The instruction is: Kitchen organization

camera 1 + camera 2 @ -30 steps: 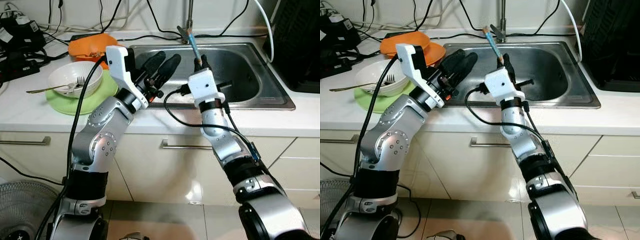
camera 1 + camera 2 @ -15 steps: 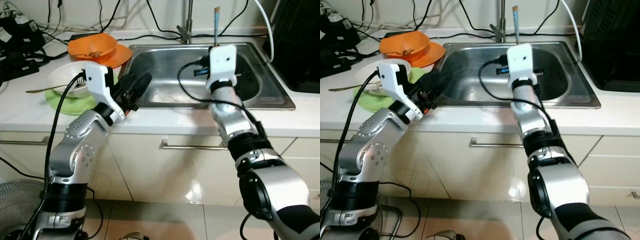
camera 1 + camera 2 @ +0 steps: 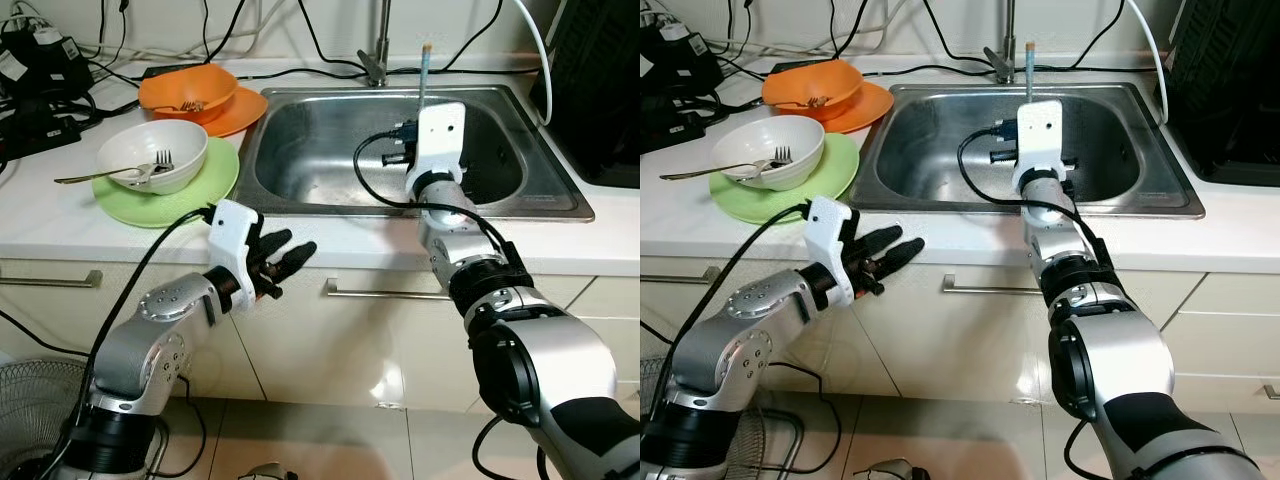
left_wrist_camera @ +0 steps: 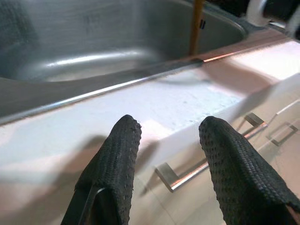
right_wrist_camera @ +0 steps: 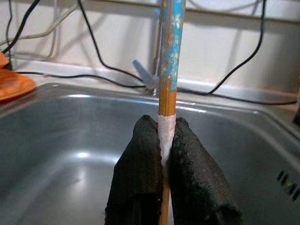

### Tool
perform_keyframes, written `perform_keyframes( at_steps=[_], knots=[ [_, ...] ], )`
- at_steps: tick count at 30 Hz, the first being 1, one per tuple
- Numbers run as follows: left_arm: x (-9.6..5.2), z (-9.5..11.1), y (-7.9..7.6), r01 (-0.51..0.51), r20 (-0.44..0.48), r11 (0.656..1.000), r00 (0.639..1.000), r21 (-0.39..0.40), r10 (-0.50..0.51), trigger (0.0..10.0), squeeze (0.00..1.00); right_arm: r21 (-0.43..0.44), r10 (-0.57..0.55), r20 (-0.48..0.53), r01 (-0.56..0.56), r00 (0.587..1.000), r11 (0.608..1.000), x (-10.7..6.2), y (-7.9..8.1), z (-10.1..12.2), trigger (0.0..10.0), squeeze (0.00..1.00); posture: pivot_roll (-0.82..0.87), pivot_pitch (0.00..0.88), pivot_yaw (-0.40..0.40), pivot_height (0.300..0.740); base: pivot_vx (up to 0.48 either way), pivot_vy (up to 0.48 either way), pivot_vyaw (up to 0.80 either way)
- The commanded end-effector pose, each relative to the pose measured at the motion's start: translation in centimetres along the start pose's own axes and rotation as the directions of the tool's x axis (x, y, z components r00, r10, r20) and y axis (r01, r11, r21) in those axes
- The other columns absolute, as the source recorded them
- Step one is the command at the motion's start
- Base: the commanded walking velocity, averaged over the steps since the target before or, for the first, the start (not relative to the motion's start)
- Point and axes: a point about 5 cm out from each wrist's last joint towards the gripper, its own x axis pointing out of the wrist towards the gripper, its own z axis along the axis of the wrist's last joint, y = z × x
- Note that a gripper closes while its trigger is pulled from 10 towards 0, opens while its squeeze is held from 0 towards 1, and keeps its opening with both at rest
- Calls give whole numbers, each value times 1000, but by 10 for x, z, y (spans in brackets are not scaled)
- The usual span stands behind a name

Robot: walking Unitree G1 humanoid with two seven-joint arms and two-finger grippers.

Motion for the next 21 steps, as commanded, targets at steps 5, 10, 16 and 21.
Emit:
perform_keyframes(
  at_steps=[5, 10, 16, 21],
  knots=[
    [-6, -6, -9, 23, -50, 1000, 998, 3, -23, 10000, 0, 38, 1, -57, 1, 998, 999, -3, 3, -10, 10000, 0, 249, 71, 68, 740, 0, 0, 0],
    [-8, -5, -13, 28, -50, 1000, 998, -3, -28, 10000, 0, 38, 6, -64, -4, 998, 999, -4, 4, -12, 10000, 0, 254, 82, 69, 740, 0, 0, 0],
    [-8, -2, -13, 18, -37, 1000, 999, 1, -18, 10000, 0, 38, 9, -67, -7, 998, 999, -4, 4, -13, 10000, 192, 255, 91, 64, 740, 0, 0, 0],
    [-6, 2, -13, 11, -18, 1000, 1000, 3, -11, 10000, 0, 37, 18, -61, -16, 998, 999, -3, 4, -11, 10000, 1000, 256, 93, 60, 740, 0, 0, 0]
  ],
)
